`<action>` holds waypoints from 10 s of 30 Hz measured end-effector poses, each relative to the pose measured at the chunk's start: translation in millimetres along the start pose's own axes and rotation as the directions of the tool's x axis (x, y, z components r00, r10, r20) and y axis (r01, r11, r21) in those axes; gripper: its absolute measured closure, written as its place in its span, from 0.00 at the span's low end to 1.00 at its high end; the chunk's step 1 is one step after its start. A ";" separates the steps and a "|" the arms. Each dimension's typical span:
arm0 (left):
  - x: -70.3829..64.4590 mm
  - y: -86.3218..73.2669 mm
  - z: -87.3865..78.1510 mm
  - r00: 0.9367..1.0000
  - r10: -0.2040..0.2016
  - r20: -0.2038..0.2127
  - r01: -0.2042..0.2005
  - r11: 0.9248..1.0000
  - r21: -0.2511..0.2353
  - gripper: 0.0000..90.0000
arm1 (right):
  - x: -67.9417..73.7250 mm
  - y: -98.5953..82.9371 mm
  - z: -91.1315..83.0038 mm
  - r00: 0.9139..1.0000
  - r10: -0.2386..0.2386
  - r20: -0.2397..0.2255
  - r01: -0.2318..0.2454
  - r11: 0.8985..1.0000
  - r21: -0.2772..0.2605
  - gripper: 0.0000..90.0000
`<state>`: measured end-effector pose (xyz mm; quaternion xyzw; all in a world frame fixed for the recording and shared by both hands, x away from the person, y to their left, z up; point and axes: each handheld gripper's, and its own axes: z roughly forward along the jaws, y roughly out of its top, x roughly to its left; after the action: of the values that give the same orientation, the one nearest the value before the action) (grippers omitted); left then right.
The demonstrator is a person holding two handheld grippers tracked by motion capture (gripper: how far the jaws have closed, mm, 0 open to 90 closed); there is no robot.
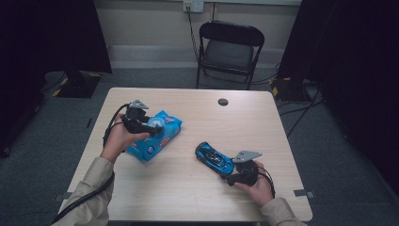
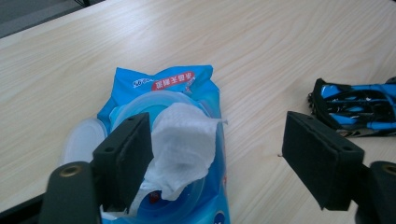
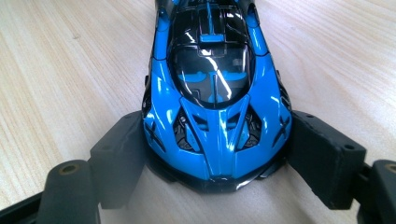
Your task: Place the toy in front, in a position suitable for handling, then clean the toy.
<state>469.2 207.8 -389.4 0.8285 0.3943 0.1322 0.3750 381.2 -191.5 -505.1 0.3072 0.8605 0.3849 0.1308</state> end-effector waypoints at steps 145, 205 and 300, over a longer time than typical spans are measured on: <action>-79.9 40.1 -27.9 0.972 -0.059 0.228 0.059 0.998 0.008 1.00 | -0.3 0.1 0.1 1.000 -0.002 -0.001 0.001 1.000 0.000 0.25; -121.5 -86.0 68.9 0.973 0.157 0.166 -0.172 0.982 0.080 0.63 | -0.4 0.1 0.1 1.000 -0.004 -0.003 0.004 1.000 0.001 0.25; -194.0 -12.2 131.3 0.927 0.150 0.343 -0.161 0.987 0.003 0.92 | -1.1 0.3 0.4 1.000 -0.008 -0.008 0.008 1.000 0.000 0.25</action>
<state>403.1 -1.1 -473.1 0.8733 0.2583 0.0096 0.4130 382.3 -191.7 -505.1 0.3023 0.8622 0.3854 0.1288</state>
